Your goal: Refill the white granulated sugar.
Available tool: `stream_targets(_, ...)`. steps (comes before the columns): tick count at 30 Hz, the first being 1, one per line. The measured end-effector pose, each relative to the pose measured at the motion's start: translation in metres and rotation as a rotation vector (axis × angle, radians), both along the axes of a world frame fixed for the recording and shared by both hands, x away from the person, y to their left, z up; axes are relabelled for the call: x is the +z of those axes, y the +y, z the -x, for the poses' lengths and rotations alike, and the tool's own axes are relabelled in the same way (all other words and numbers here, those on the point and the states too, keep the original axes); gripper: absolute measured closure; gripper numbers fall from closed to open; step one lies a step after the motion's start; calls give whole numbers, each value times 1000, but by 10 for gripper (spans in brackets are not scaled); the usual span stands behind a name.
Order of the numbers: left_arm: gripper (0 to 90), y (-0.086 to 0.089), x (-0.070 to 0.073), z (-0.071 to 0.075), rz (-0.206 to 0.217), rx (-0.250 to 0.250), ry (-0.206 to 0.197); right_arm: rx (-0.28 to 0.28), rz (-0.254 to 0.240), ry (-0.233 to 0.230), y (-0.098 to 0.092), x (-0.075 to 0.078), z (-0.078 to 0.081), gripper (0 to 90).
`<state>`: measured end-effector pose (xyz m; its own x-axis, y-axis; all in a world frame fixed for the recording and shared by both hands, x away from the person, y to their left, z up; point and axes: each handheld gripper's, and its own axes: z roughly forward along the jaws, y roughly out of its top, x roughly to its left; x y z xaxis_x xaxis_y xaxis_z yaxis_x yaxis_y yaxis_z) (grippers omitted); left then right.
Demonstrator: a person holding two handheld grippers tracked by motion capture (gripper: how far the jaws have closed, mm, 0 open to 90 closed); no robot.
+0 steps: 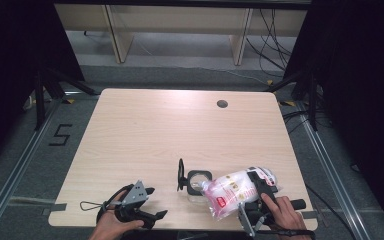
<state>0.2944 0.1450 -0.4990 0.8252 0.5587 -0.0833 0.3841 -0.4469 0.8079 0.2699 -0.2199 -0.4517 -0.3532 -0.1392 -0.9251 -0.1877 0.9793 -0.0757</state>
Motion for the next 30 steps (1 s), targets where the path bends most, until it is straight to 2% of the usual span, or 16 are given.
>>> stream_targets(1,160,-1,0,0,4,2,-2,-47,-50,7,-1,-3,2,399)
stream_targets(2,160,-1,0,0,4,2,-2,-47,-50,7,-1,-3,2,399)
stream_targets(3,160,-1,-1,0,7,5,-4,-30,14,17,1,1,1,399)
stream_targets(6,160,-1,-1,1,-2,-5,-6,-45,-3,-6,-1,-1,3,399)
stream_targets(7,160,-2,-1,0,-1,-16,-5,-18,52,-22,0,3,2,399)
stream_targets(8,160,-3,-1,1,3,-14,4,-40,7,-14,0,1,3,399)
stream_targets(10,160,-4,-1,2,7,-14,3,-32,20,-19,1,3,3,399)
stream_targets(11,160,-2,-1,1,-32,-24,-8,-25,65,-28,2,6,3,400)
stream_targets(12,160,-3,-1,1,-17,-22,-1,-25,65,-28,2,6,3,400)
stream_targets(14,160,-4,-2,1,-17,-27,2,-18,39,-36,1,3,3,400)
stream_targets(15,160,-4,-2,1,-11,-28,4,-9,63,-45,2,5,3,400)
stream_targets(17,160,-4,-2,2,-8,-22,1,-25,65,-42,1,4,3,400)
stream_targets(18,160,-4,-2,0,-22,-39,-20,-16,84,-52,1,5,3,400)
stream_targets(20,160,-4,-2,1,-16,-26,5,-16,100,-61,1,6,3,401)
stream_targets(24,160,-5,-1,1,-22,-40,10,-20,112,-73,2,5,3,401)
stream_targets(30,160,-7,-2,3,0,-35,18,-26,98,-69,2,4,3,402)
